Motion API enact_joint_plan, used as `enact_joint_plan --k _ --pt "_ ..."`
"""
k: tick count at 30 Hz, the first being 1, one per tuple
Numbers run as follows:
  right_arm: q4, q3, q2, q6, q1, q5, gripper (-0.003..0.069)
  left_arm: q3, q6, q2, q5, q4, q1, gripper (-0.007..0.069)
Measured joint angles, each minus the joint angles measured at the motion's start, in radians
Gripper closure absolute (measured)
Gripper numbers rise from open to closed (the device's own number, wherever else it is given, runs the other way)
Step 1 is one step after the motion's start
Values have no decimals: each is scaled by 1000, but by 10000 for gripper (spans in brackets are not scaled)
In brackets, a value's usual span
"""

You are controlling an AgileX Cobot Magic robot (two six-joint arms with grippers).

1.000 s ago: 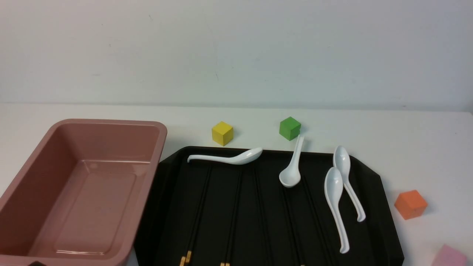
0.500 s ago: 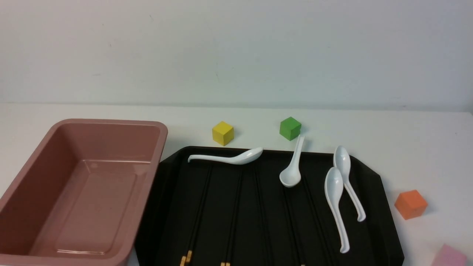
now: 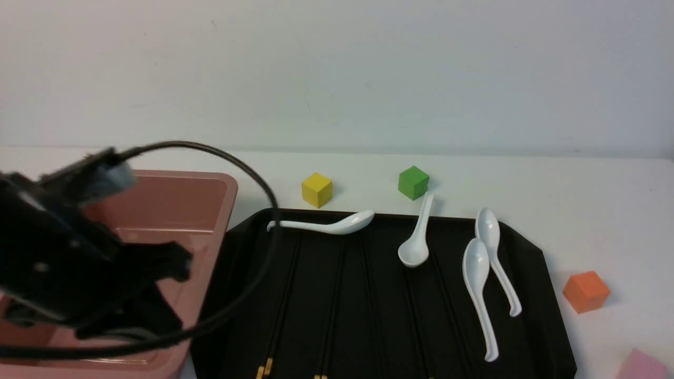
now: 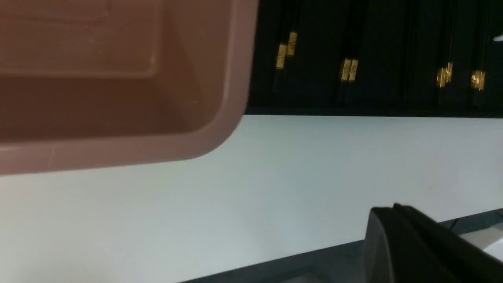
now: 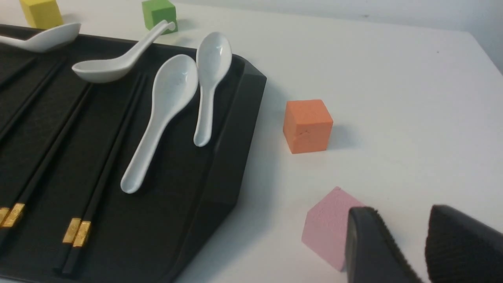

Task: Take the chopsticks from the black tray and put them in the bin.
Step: Use the left arm to grab a pair of chopsticks

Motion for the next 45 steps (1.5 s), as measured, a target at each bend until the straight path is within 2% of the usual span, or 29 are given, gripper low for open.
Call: enact_joint_plan --k 4,9,18,23,28,35,37,41,45 --pt "0 0 0 0 0 0 419 -34 -156 144 -106 112 -199 637" --pt "0 0 0 0 0 0 419 -96 -239 288 -134 206 -304 608" --pt "0 0 0 0 0 0 419 -242 -274 517 -137 356 -318 395" --pt "0 0 0 0 0 0 419 -273 -275 590 -169 418 -315 343" --pt "0 0 0 0 0 0 419 -278 -282 667 -223 468 -315 341" --pt "-1 0 0 0 0 0 419 -286 -300 734 -265 473 -315 349" --pt "-2 0 0 0 0 0 419 -290 -323 741 -264 473 -315 384" --pt "-2 0 0 0 0 0 419 -297 -350 745 -259 465 -315 512" --pt "-1 0 0 0 0 0 419 -293 -353 724 -247 451 -315 512"
